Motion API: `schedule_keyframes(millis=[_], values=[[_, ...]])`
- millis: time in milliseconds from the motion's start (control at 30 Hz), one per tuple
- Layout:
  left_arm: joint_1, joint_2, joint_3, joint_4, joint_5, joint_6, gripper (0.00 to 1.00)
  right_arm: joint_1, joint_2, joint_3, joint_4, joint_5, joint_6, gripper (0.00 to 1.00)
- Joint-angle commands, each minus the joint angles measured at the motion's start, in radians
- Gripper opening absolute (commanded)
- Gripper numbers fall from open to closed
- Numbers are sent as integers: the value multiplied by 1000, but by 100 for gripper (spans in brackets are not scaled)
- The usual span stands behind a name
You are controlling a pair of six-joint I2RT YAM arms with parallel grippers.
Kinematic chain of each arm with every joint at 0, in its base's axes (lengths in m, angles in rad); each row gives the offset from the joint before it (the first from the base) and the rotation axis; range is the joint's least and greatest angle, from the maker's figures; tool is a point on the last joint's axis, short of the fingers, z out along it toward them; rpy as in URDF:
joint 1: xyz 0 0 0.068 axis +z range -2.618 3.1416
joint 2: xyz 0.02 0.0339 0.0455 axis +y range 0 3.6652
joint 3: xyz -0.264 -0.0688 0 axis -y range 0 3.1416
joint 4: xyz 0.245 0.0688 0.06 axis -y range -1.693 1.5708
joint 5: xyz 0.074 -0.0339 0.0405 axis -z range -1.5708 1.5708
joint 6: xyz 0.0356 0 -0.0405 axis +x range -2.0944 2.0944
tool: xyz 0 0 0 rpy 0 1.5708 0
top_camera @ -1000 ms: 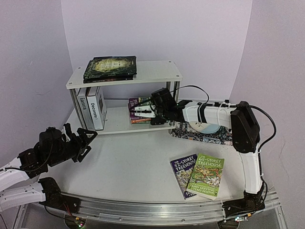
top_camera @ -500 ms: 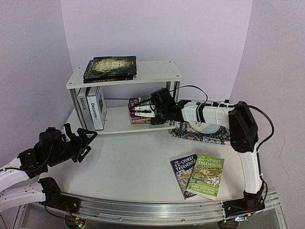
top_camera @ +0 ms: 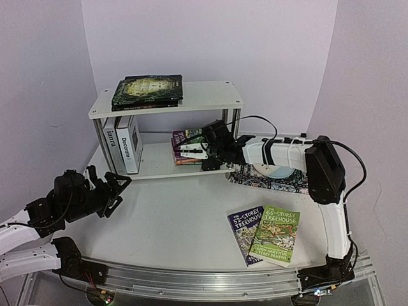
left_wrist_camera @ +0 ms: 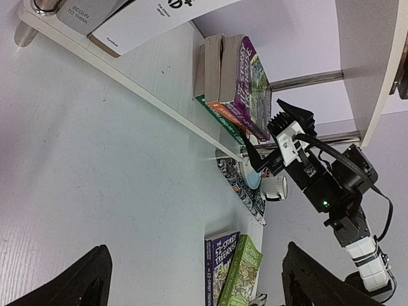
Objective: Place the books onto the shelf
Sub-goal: Place the book on the book pile on the shelf, then adjust the book pile on the shelf.
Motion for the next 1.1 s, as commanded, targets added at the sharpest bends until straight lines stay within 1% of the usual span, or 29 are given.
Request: schedule_keyframes(millis=[0, 67, 133, 233, 367, 467, 533, 667, 767, 933, 1067], values=[[1, 9, 34, 16, 7, 26, 94, 71, -97, -24, -8, 29, 100, 98], [1, 14, 34, 18, 9, 37, 94, 92, -119, -33, -8, 53, 164, 98], [1, 29, 40, 24, 19, 66, 94, 107, -138, -42, -8, 76, 221, 96], [1, 68, 56, 39, 35, 126, 93, 124, -169, -68, -11, 103, 351, 87], [1, 143, 89, 63, 31, 196, 89, 139, -216, -115, -24, 115, 547, 72], [1, 218, 88, 138, 24, 233, 78, 139, -257, -168, -26, 105, 685, 59], [1, 264, 82, 217, 22, 242, 72, 139, -282, -209, -23, 83, 744, 54], [1, 351, 83, 328, 17, 242, 53, 140, -316, -277, -19, 84, 826, 47], [1, 394, 83, 374, 4, 241, 42, 140, -361, -347, -11, 87, 878, 46], [-1, 465, 85, 442, -26, 226, 31, 139, -419, -446, 3, 99, 943, 47], [-1, 561, 135, 450, -41, 228, 23, 127, -452, -507, 11, 107, 976, 46]])
